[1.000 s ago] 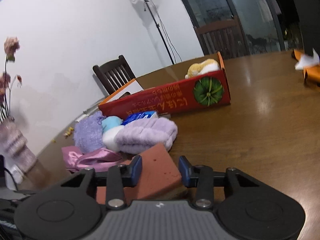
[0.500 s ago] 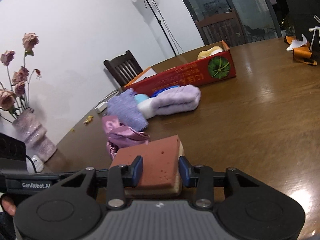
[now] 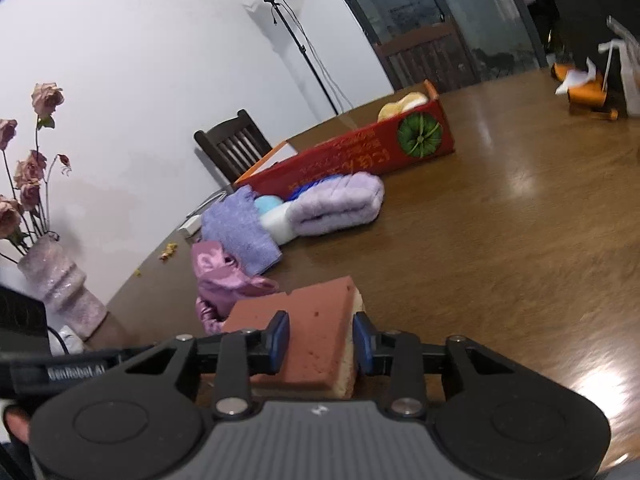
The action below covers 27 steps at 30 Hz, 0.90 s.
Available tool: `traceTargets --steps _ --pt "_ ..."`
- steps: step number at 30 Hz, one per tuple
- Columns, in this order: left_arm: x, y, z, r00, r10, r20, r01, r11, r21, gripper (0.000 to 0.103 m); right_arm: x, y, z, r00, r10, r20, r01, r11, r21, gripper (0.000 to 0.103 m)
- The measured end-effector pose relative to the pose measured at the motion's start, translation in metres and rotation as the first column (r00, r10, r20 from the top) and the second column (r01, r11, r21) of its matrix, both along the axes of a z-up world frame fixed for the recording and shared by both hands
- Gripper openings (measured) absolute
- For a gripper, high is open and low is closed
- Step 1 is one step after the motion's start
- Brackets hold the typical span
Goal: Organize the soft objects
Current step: 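Carry the sponge block with the right tool and drop it into the box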
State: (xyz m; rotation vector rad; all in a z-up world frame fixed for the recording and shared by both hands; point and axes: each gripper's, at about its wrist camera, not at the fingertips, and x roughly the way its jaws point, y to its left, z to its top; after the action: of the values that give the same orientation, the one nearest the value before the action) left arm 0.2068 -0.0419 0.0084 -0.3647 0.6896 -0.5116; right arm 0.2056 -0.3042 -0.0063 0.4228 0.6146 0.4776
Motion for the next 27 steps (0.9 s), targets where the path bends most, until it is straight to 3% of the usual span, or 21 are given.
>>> traceTargets --steps 4,8,12,16,20,24,27 --pt "0.033 -0.014 0.038 0.996 -0.016 0.085 0.020 0.999 -0.045 0.034 0.024 -0.015 0.037 0.995 -0.045 0.085 0.047 0.999 -0.016 0.033" --pt "0.097 -0.019 0.080 0.995 0.008 0.098 0.000 0.996 -0.088 0.034 0.074 -0.021 0.082 0.980 -0.044 0.195 0.056 0.997 -0.054 0.033" --pt "0.181 -0.026 0.102 0.992 0.030 0.120 -0.026 0.999 -0.036 0.034 0.157 -0.016 0.109 0.972 -0.038 0.234 0.057 0.996 -0.073 0.033" --pt "0.265 -0.033 0.085 0.997 0.068 0.032 -0.068 0.998 -0.004 0.034 0.245 -0.006 0.099 0.987 -0.051 0.150 0.068 0.992 -0.108 0.033" --pt "0.312 -0.037 0.053 0.995 0.072 -0.073 -0.070 0.997 0.033 0.034 0.302 0.000 0.069 0.997 -0.071 0.036 0.075 0.987 -0.139 0.033" --pt "0.325 -0.042 0.034 0.991 0.054 -0.125 -0.045 0.996 0.075 0.035 0.320 0.005 0.045 0.997 -0.072 -0.033 0.065 0.981 -0.181 0.035" --pt "0.326 -0.046 0.028 0.990 0.014 -0.137 -0.002 0.996 0.088 0.036 0.313 0.008 0.041 0.997 -0.075 -0.013 0.070 0.971 -0.227 0.041"
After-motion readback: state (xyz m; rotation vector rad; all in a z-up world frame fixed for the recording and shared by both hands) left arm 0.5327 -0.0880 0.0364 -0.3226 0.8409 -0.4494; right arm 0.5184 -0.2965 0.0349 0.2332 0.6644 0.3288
